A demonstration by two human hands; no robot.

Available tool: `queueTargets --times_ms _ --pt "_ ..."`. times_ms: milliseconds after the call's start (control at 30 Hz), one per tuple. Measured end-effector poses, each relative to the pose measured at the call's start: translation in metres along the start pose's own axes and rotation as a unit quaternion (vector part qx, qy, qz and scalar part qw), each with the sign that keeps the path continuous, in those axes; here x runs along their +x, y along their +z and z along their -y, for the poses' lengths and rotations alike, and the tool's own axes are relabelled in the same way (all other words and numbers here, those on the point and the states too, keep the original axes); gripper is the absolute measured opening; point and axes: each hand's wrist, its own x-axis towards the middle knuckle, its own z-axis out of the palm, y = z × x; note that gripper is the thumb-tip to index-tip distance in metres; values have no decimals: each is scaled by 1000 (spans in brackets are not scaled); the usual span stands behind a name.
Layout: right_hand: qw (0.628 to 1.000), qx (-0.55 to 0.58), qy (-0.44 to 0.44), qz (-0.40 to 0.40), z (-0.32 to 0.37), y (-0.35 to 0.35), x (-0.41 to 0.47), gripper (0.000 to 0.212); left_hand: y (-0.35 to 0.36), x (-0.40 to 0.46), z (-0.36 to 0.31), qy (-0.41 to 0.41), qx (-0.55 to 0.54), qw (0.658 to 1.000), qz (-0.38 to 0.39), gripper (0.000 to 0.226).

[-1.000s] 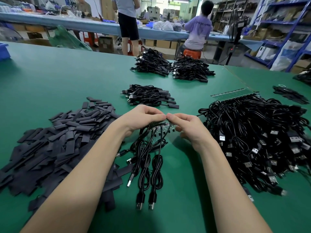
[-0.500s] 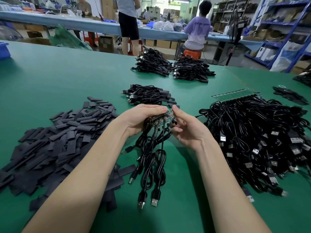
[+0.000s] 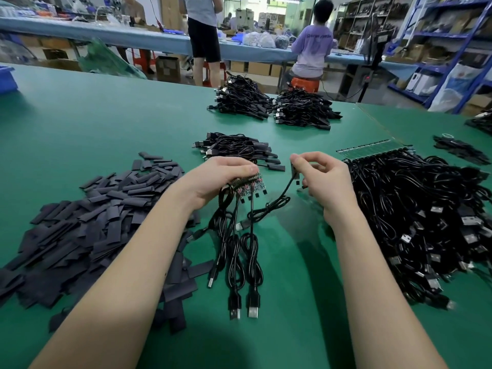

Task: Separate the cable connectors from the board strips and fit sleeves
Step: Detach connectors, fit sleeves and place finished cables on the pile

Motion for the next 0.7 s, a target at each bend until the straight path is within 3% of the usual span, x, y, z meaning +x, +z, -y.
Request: queueTargets --times_ms 100,167,233,333,467,600,700 --pt "999 1 -37 -16 3 7 -2 17 11 6 9 13 158 984 -87 6" --pt "998 -5 -61 -22 7 8 -2 17 24 9 8 65 217 961 -158 10" --pt "996 -23 -81 -30 9 9 -2 17 37 9 3 112 139 971 -159 14" --pt "995 -16 -100 -27 15 11 -6 15 57 7 -3 93 -46 993 -57 18" --pt "994 55 -98 -7 28 14 -13 13 71 4 -5 117 -194 974 -16 11" --pt "992 82 -98 -17 42 11 -17 12 73 1 -10 115 -287 951 26 15" --pt "995 50 -76 -49 43 12 -17 12 74 1 -9 91 -299 950 18 14"
